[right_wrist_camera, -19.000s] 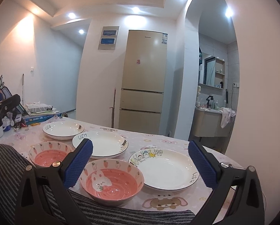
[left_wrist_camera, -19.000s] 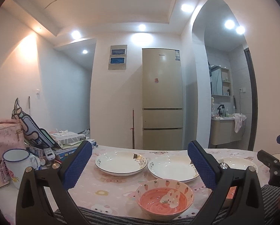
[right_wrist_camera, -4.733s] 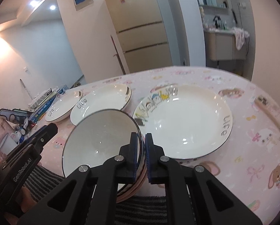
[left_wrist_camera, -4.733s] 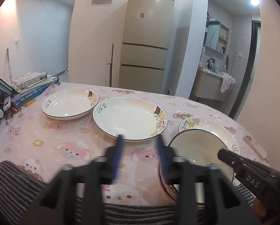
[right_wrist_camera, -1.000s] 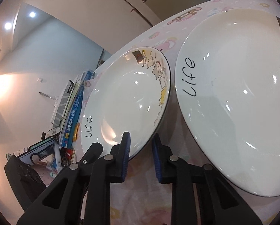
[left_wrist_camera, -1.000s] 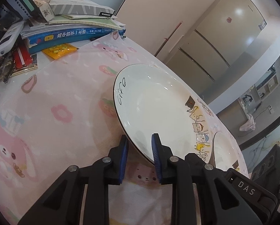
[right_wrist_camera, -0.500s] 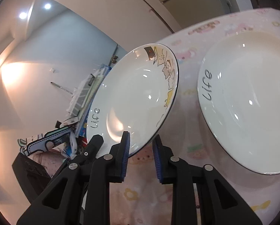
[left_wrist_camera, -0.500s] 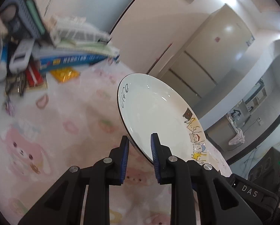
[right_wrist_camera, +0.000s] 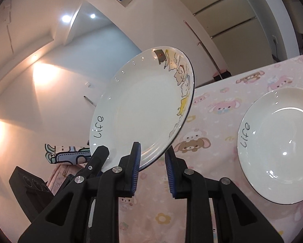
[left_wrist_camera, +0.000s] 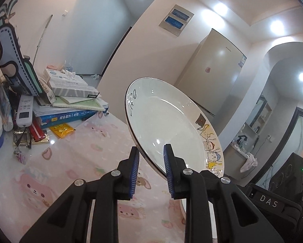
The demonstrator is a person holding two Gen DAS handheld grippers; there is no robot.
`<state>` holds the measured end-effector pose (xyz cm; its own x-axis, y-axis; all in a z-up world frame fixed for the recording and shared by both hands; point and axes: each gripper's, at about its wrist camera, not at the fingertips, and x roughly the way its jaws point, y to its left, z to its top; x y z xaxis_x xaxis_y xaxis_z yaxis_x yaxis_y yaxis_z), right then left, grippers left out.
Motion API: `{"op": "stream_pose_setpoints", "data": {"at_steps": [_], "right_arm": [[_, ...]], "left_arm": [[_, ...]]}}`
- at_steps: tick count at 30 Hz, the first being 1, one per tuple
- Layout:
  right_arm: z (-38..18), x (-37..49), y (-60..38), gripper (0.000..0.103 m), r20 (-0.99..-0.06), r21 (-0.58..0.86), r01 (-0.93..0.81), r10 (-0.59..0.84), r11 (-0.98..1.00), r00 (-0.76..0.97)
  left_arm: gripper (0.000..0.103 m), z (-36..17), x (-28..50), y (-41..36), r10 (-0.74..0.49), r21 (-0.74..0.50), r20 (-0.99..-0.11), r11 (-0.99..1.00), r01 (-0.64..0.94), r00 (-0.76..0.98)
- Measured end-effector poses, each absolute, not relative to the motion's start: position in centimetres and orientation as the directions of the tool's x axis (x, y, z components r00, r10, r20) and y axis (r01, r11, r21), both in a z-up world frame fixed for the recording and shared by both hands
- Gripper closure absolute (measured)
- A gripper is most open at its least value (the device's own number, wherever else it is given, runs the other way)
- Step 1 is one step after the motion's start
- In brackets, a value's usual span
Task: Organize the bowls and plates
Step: 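Carry the held plate with both grippers over another 'Life' plate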
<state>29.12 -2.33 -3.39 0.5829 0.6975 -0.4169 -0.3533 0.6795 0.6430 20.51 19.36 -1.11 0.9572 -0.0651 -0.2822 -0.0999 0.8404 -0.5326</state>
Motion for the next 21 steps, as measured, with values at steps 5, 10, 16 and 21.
{"op": "stream_pose_setpoints", "data": {"at_steps": [5, 10, 16, 21], "right_arm": [[-1.4, 28.2, -4.0, 0.080, -0.452, 0.606, -0.333, 0.657, 0.722, 0.603], [-0.5, 26.5, -6.5, 0.080, -0.479, 0.590, -0.281, 0.608, 0.757, 0.633], [-0.7, 24.9, -8.7, 0.080, -0.510, 0.535, -0.237, 0.534, 0.811, 0.675], [-1.6, 23.8, -10.4, 0.080, -0.541, 0.517, -0.200, 0.499, 0.832, 0.678]], "left_arm": [[0.077, 1.1, 20.1, 17.3, -0.053, -0.454, -0.308, 0.886, -0.098, 0.950], [0.077, 1.6, 19.5, 15.1, -0.103, -0.467, -0.313, 0.882, -0.059, 0.944], [0.077, 0.3, 19.5, 13.2, -0.204, -0.523, -0.333, 0.852, 0.000, 0.921], [0.077, -0.8, 19.1, 11.3, -0.239, -0.502, -0.357, 0.864, 0.031, 0.903]]}}
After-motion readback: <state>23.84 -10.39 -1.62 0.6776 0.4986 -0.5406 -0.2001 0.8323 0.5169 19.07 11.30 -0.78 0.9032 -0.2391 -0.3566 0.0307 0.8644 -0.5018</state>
